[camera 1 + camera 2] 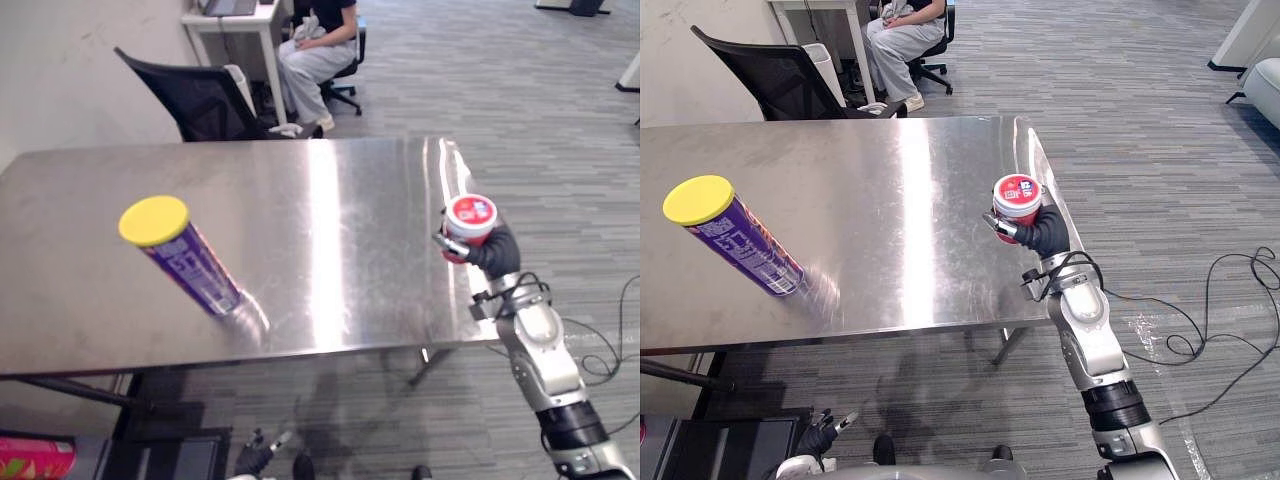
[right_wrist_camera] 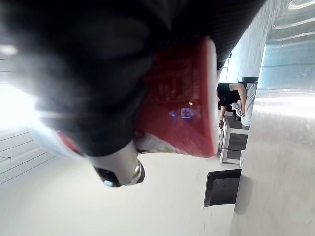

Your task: Put the gum and the chips on the shelf.

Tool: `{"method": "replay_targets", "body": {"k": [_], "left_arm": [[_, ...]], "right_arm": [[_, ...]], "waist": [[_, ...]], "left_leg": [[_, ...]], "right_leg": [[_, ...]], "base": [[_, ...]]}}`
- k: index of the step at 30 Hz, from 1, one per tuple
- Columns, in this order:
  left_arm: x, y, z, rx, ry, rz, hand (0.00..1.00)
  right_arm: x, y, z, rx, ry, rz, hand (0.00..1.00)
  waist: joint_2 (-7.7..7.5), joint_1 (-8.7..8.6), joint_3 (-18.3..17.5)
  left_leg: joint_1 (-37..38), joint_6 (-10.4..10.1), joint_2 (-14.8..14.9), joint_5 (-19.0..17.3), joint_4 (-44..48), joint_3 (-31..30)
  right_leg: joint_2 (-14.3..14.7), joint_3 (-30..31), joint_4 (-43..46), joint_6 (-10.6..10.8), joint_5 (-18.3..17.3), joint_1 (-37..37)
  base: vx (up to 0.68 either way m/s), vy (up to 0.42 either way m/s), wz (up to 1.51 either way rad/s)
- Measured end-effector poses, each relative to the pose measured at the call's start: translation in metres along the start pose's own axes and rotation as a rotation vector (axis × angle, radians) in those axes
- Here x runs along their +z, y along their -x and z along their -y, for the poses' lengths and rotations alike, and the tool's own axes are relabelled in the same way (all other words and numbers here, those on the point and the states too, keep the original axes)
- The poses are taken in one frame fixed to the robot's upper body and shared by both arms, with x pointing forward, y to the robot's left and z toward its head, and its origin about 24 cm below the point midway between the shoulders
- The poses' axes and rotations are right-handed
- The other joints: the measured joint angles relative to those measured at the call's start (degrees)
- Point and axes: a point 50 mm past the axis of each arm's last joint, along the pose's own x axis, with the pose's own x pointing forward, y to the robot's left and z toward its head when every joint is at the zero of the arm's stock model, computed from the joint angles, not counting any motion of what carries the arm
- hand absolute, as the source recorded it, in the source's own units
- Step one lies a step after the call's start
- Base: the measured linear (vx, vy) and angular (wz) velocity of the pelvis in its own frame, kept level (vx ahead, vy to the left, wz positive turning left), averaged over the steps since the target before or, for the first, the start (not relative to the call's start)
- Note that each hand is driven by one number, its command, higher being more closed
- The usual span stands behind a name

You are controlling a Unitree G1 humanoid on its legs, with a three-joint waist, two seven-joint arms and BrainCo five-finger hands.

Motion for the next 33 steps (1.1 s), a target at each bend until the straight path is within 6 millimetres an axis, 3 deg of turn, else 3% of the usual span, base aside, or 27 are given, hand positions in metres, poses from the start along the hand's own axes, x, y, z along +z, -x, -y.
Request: {"method": "replay_targets", "body": {"k": [19,25,28,31,33], "left_arm": [[-0.005,0.002,-0.002,0.02,-0.003,-0.015,0.0],[-0.012,0.004,-0.002,0.029,0.0,-0.047,0.0],[-0.011,0.003,-0.004,0.043,0.057,-0.05,0.0],[-0.011,0.003,-0.007,0.06,0.095,-0.053,0.0],[-0.011,0.003,-0.006,0.062,0.116,-0.056,0.0]], "right_arm": [[-0.005,0.005,0.0,-0.006,-0.015,-0.026,1.0],[-0.017,0.023,0.001,-0.031,-0.027,-0.096,1.0],[-0.026,0.033,0.002,-0.055,-0.036,-0.144,1.0],[-0.028,0.037,0.002,-0.074,-0.042,-0.149,1.0],[-0.027,0.038,0.004,-0.084,-0.036,-0.136,1.0]], "waist": [[0.08,0.02,-1.8],[0.33,0.1,-3.0],[0.46,0.17,-1.5],[0.15,0.35,-0.8],[1.02,0.14,-0.3]], "left_leg": [[0.0,0.1,0.0,0.5,0.0,-0.5],[0.3,0.1,0.1,0.5,0.3,-1.1],[-1.1,0.3,0.6,-2.5,7.1,-2.9],[-3.2,-0.1,0.4,-4.9,12.7,-4.4],[-4.6,-0.4,0.8,-5.4,14.5,-5.7]], "right_leg": [[0.0,-0.3,0.7,0.0,0.0,-0.1],[-0.1,-0.8,2.5,-0.5,-0.4,-0.1],[-0.4,-1.2,7.1,-1.7,-1.6,0.2],[-1.2,-2.0,8.9,-1.4,-4.7,0.8],[-0.9,-3.1,9.6,-1.8,-5.4,0.4]], "base": [[0.0,0.0,0.0],[0.0,0.0,0.05],[-0.06,0.009,0.19],[-0.12,-0.008,0.22],[-0.14,-0.036,0.24]]}}
